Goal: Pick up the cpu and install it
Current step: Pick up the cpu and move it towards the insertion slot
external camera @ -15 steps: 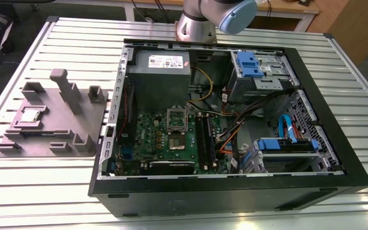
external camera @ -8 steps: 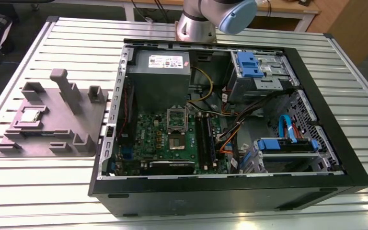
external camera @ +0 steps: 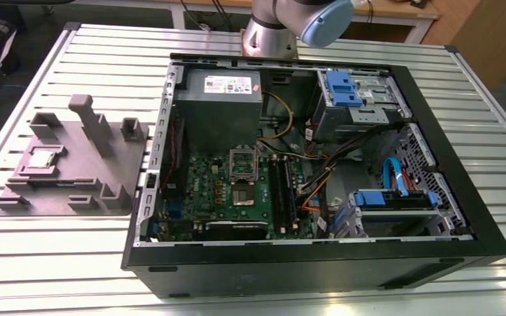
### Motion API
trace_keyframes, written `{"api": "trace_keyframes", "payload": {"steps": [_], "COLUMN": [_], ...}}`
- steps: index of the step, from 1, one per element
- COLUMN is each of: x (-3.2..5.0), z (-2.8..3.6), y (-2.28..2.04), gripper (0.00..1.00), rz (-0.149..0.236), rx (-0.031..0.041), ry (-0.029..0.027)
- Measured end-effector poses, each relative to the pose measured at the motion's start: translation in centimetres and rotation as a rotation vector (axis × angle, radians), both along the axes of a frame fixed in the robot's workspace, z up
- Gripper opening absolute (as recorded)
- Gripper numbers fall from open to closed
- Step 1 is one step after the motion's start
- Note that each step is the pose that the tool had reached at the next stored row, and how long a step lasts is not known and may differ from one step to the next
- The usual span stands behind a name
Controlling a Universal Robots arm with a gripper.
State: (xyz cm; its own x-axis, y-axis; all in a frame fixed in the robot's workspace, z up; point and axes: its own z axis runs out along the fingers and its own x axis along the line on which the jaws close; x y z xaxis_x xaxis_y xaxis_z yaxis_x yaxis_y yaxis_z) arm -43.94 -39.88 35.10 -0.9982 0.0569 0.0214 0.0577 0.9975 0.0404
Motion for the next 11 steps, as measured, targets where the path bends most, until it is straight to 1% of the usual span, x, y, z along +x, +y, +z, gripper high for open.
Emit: {"api": "trace_keyframes", "payload": {"steps": [7,8,9,10,11], "x": [-0.02,-0.02,-0.02,-0.03,-0.03], "z": [0.0,0.0,0.0,0.0,0.0], "y": [0.0,0.0,0.0,0.0,0.0], "gripper": [0.1,0.11,0.16,0.16,0.23], "rz": [0.0,0.0,0.0,0.0,0.0], "rx": [0.0,0.0,0.0,0.0,0.0], "ry": [0.0,0.0,0.0,0.0,-0.0001]}}
